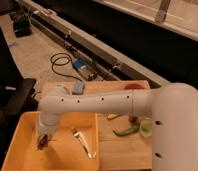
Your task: Place grapes in tray
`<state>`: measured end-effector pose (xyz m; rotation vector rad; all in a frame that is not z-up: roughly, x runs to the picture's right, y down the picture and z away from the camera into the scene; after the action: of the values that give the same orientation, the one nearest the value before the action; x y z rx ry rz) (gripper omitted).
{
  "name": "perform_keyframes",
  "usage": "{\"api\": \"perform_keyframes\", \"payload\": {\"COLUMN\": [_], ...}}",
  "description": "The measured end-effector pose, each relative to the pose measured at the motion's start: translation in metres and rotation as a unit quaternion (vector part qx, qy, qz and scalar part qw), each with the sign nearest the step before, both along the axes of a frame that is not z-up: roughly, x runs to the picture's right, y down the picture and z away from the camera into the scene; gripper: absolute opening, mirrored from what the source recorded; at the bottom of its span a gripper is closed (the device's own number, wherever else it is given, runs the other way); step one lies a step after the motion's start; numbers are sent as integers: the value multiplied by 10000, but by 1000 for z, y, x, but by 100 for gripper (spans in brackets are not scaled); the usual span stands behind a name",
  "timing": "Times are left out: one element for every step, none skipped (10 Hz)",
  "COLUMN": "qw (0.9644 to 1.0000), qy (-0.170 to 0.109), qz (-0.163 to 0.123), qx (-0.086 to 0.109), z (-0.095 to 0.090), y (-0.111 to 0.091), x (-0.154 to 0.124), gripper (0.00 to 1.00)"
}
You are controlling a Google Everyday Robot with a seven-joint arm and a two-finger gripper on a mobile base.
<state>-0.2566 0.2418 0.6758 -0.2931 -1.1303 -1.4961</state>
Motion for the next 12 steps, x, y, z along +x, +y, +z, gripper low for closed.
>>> {"api": "perform_keyframes", "payload": {"qw": [9999, 9996, 9990, 9979, 9976, 9976, 9977, 9976, 9977, 9977, 9976, 9976], "qy": [19, 43, 41, 67, 58, 53, 47, 58, 52, 48, 54, 57], "qz": [32, 107, 249, 446, 478, 474, 469, 482, 473, 471, 479, 484], "qx": [-104, -246, -360, -469, -491, -492, -490, -490, -493, -492, -492, -492], "z": [11, 25, 33, 39, 39, 39, 39, 39, 39, 39, 39, 39], "y": [8, 18, 22, 22, 22, 22, 22, 21, 22, 22, 22, 21], "x": [-1, -3, -4, 1, 0, 0, -1, 0, 0, -1, 0, 0], "gripper": [19, 31, 42, 49, 52, 52, 52, 52, 52, 52, 52, 52]}}
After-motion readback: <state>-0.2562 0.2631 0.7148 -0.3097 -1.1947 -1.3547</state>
